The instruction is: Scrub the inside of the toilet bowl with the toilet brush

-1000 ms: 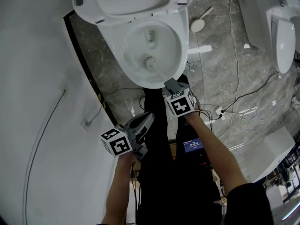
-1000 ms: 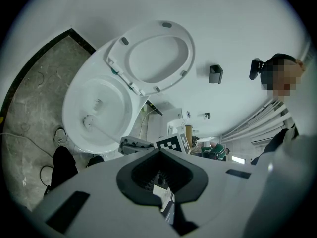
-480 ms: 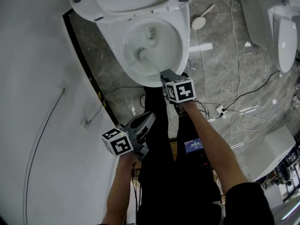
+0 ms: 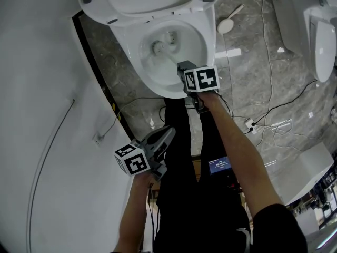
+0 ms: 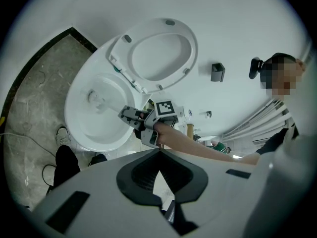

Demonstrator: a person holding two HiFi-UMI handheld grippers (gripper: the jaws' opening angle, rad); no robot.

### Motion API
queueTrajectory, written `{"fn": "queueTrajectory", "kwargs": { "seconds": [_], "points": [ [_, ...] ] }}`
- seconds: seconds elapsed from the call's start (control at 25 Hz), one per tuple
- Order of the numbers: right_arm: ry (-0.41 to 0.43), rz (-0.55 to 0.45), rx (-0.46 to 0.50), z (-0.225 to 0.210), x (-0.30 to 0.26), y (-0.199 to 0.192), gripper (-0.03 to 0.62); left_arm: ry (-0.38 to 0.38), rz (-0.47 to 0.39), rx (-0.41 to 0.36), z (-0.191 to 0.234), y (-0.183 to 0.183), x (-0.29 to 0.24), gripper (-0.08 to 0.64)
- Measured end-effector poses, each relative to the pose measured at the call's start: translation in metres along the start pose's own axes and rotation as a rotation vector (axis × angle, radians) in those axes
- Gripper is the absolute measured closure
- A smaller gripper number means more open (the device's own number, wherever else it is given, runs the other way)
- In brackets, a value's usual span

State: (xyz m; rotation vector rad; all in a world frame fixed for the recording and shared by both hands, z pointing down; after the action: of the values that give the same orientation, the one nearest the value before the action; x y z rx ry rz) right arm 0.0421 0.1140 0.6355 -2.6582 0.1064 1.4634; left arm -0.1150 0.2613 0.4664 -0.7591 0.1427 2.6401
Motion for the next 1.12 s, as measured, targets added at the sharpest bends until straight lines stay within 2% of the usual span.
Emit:
{"fn": "queueTrajectory", "kwargs": {
  "seconds": [0.32,0.44,0.52,0.8,1.0,1.12],
  "points": [
    [-0.039,-0.026,-0.003,0.001,-0.007,0.024,0.431,0.013,0.003,0.001,0.003,-0.004,0.003,0.549],
    [-0.072,-0.023,0.042,-0.001,-0.011,0.029,0.431,0.002,-0.001,0.004,0.003,-0.006,0.002,0.549],
    [-0.097,-0.011,0.1,-0.002,-0.012,0.031,0.431,0.001,-0.001,0.005,0.004,-0.007,0.002,0.549],
    [-0.158,0.051,0.423,0.004,-0.017,0.013,0.431,0.005,-0.002,0.003,0.004,-0.009,0.002,0.549],
    [-0.207,0.096,0.555,0.001,-0.019,-0.01,0.431,0.001,-0.006,-0.001,0.002,-0.007,0.001,0.549],
    [-0.248,0.136,0.668,-0.002,-0.017,-0.02,0.431,-0.002,-0.003,-0.006,-0.001,-0.008,-0.001,0.549]
  ]
}}
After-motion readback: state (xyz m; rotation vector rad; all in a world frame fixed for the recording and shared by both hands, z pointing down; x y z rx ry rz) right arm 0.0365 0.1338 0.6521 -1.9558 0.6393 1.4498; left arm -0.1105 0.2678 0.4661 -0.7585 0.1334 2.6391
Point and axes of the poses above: the fingertips, and each gripper's own axes: x backward along the fingers, z to its left, y out of its top, the point moved 8 cm from there along x, backward along the fingers, and after that the axes turned 4 degrees about y, right-handed, at the moved point
